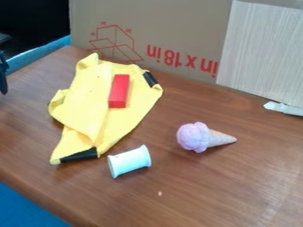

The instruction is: Unfold the cloth from right to left

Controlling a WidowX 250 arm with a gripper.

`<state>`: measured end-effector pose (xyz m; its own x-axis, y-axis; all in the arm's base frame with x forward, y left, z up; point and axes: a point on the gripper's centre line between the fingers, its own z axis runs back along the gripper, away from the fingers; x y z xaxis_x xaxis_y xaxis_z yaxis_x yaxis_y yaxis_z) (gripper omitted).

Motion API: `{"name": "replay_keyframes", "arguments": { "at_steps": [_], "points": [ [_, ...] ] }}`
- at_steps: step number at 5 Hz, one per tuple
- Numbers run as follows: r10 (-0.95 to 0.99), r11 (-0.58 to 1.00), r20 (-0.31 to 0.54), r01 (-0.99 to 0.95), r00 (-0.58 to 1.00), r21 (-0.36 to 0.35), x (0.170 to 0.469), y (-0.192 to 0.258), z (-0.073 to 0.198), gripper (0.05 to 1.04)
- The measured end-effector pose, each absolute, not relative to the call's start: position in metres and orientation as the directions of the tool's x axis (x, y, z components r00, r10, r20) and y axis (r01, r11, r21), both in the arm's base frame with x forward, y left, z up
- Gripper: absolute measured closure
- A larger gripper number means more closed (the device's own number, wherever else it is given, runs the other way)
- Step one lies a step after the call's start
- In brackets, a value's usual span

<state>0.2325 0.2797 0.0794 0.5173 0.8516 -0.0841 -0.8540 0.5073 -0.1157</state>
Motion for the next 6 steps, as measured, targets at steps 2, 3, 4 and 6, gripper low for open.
{"name": "replay_keyframes", "arguments": {
  "at_steps": [2,3,4,6],
  "points": [
    [0.766,0.614,-0.112,-0.773,0.633,-0.161,0.223,0.259,0.068,0.083],
    [0.723,0.674,-0.026,-0.714,0.690,-0.187,0.220,0.245,0.084,0.083],
    [0.691,0.712,0.014,-0.678,0.722,-0.186,0.233,0.229,0.084,0.083],
    [0.668,0.740,0.072,-0.650,0.741,-0.172,0.262,0.208,0.077,0.083]
  ]
}}
